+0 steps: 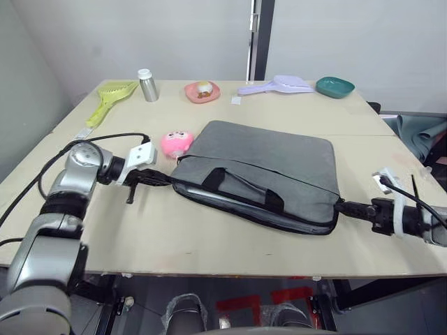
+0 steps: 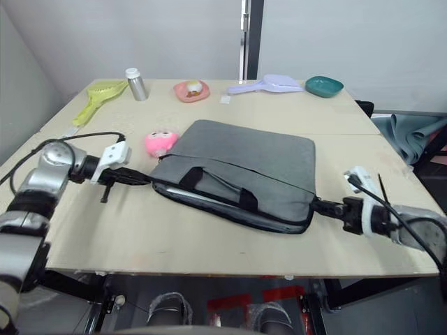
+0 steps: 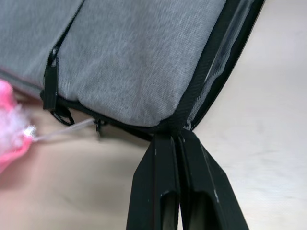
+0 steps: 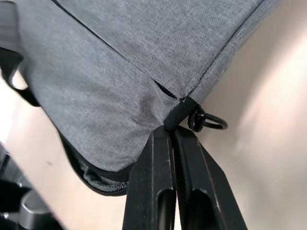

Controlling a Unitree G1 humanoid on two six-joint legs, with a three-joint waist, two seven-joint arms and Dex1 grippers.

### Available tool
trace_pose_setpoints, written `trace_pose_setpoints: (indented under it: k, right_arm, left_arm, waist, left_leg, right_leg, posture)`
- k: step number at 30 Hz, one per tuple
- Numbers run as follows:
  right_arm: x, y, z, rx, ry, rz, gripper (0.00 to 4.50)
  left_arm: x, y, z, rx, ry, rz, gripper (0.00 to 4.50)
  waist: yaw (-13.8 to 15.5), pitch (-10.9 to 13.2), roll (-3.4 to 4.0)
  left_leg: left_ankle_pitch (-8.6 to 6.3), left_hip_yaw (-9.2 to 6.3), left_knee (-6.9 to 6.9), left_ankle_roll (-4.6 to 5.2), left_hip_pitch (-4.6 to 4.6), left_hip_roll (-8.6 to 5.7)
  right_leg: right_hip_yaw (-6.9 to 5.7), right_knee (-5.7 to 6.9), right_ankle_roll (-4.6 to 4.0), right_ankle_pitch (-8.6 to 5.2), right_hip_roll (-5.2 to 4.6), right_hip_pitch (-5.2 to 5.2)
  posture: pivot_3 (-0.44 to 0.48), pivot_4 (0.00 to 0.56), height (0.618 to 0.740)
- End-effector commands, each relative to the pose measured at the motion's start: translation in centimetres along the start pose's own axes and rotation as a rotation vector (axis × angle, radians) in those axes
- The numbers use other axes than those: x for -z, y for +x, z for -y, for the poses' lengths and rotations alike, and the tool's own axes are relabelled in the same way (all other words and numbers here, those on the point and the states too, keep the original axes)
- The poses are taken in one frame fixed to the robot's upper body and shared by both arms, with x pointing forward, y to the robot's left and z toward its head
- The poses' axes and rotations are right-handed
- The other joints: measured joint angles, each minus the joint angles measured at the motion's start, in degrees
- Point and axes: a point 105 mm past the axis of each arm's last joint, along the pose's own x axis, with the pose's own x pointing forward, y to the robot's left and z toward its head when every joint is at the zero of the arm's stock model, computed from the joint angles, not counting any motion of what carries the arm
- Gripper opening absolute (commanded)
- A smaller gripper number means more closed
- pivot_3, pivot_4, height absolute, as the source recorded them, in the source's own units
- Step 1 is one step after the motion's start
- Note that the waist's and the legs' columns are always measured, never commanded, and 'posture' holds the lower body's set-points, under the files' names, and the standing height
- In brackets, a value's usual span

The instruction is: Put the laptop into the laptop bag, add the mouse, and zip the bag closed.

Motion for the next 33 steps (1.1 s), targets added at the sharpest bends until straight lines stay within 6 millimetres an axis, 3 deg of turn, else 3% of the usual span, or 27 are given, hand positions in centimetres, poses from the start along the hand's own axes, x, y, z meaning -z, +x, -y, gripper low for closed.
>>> trace_pose_setpoints:
  k: [1, 8, 14, 18, 23, 28, 33]
  right_arm:
    - [-1.2, 0.2, 1.0, -0.001, -0.108, -0.034, 0.02]
    - [-2.0, 2.3, -0.1, -0.092, -0.229, -0.098, 0.02]
    - [-1.9, 1.6, -1.9, -0.177, -0.302, -0.114, 0.02]
    - [-1.6, 1.7, -1.5, -0.157, -0.303, -0.121, 0.02]
    - [-1.8, 1.8, -0.4, -0.102, -0.304, -0.110, 0.02]
    - [-2.1, 1.5, -0.2, -0.096, -0.303, -0.111, 0.02]
    - [-2.7, 1.5, 0.0, -0.087, -0.309, -0.103, 0.02]
  left_arm:
    - [-1.3, -1.9, 1.5, -0.019, -0.011, 0.001, 0.00]
    - [-1.0, -2.3, 5.4, -0.008, -0.064, -0.063, 0.00]
    - [-0.7, -2.1, 5.7, -0.047, -0.091, -0.052, 0.00]
    - [-0.1, -2.0, 5.5, -0.060, -0.097, -0.053, 0.00]
    - [-1.4, -1.3, 6.9, 0.026, -0.178, 0.017, 0.00]
    - [0.0, -1.5, 7.2, 0.022, -0.183, -0.048, 0.00]
    - [-0.1, -1.3, 7.0, 0.015, -0.184, -0.027, 0.00]
  waist:
    - [-0.10, 0.00, 0.00]
    - [-0.43, 0.00, 0.00]
    - [-0.13, 0.00, 0.00]
    - [-0.14, -0.01, 0.00]
    - [-0.16, -0.01, 0.00]
    - [-0.24, -0.02, 0.00]
    - [-0.31, -0.02, 0.00]
  left_leg:
    - [0.00, 0.00, -0.01, 0.00, 0.00, 0.01]
    - [0.01, 0.06, 0.02, 0.01, 0.01, 0.18]
    - [0.01, 0.16, 0.17, 0.02, 0.06, 0.27]
    - [0.01, 0.21, 0.23, 0.02, 0.07, 0.27]
    - [0.01, 0.23, 0.25, 0.02, 0.08, 0.27]
    - [0.01, 0.31, 0.28, 0.03, 0.10, 0.28]
    - [0.01, 0.35, 0.29, 0.03, 0.12, 0.28]
  right_leg:
    - [0.00, 0.02, -0.01, -0.01, 0.01, -0.02]
    - [0.04, 0.23, -0.15, -0.09, 0.38, -0.15]
    - [0.11, 0.43, -0.18, -0.10, 0.44, -0.18]
    - [0.18, 0.45, -0.19, -0.10, 0.44, -0.19]
    - [0.20, 0.50, -0.19, -0.09, 0.45, -0.20]
    - [0.29, 0.54, -0.20, -0.09, 0.46, -0.23]
    - [0.33, 0.55, -0.20, -0.09, 0.47, -0.23]
  posture:
    - [0.000, 0.150, 0.740]
    - [0.000, 0.150, 0.740]
    - [0.000, 0.150, 0.740]
    - [0.000, 0.150, 0.740]
    - [0.000, 0.150, 0.740]
    - [0.000, 0.150, 0.740]
    - [0.000, 0.150, 0.740]
